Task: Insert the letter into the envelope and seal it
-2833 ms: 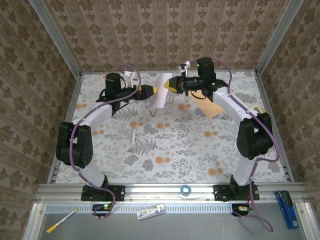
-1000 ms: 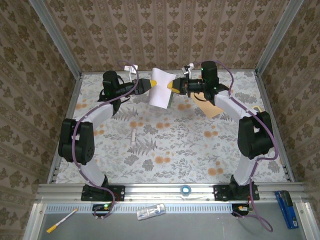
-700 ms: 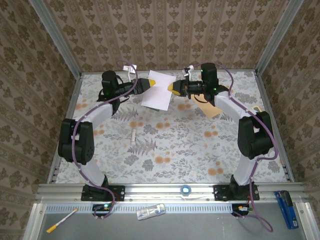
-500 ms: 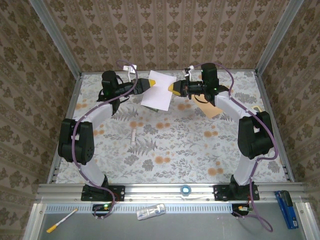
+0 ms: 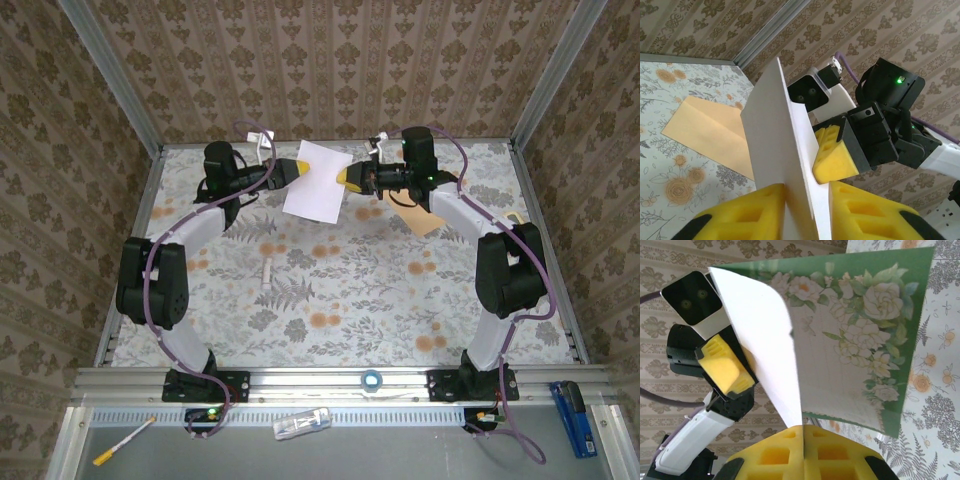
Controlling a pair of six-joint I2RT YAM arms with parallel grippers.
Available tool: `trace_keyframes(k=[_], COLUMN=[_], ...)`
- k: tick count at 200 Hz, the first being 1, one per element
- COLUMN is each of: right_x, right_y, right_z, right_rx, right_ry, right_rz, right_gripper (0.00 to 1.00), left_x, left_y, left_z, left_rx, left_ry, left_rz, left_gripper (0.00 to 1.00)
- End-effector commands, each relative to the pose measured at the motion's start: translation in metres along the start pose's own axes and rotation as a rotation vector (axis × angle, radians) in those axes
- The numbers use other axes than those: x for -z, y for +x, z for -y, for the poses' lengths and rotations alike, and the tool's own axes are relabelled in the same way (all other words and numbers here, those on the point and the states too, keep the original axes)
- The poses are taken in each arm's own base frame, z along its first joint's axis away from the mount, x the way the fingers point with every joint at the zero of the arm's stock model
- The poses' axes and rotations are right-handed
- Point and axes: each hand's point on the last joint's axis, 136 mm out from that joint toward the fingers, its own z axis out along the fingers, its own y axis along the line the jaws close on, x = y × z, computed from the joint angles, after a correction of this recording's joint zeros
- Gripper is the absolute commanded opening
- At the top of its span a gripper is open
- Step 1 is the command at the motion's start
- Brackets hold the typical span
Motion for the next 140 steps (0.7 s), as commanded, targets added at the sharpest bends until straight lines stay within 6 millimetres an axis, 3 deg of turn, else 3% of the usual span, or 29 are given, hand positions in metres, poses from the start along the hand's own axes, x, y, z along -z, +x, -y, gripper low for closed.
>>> trace_keyframes(k=[1,37,45,63,83,102,117,140], right_x=[0.006,0.008,0.008,0.01,0.015,0.022,0.028,0.039], right_y=[-0.003,-0.001,-0.001,0.0,-0.001,-0.001,0.0,-0.001], right_z=[-0.011,-0.011,-0.011,-0.012,-0.015,-0.019,-0.019,-0.02], right_rx=[0.043,0.051,0.051,0.064,0.079,0.098,0.106,0.128], right_ry=[0.003,0.012,0.014,0.021,0.027,0.038,0.049,0.047], right_rz=[0.017,0.017,0.016,0.018,0.025,0.034,0.041,0.079], right_gripper=[0.0,0.0,0.02,0.11,0.35,0.78,0.98,1.0], left_x=[0.006,0.008,0.008,0.01,0.012,0.016,0.018,0.025], left_y=[-0.009,-0.011,-0.011,-0.011,-0.014,-0.017,-0.022,-0.034], left_z=[0.015,0.016,0.016,0.016,0.017,0.019,0.021,0.029], left_rx=[-0.059,-0.069,-0.071,-0.078,-0.089,-0.097,-0.102,-0.127], left_ry=[0.013,0.009,0.007,0.002,-0.008,-0.016,-0.026,-0.062], left_rz=[0.003,0.008,0.011,0.015,0.028,0.041,0.059,0.118], left_gripper=[0.21,0.04,0.0,0.0,0.0,0.0,0.0,0.0])
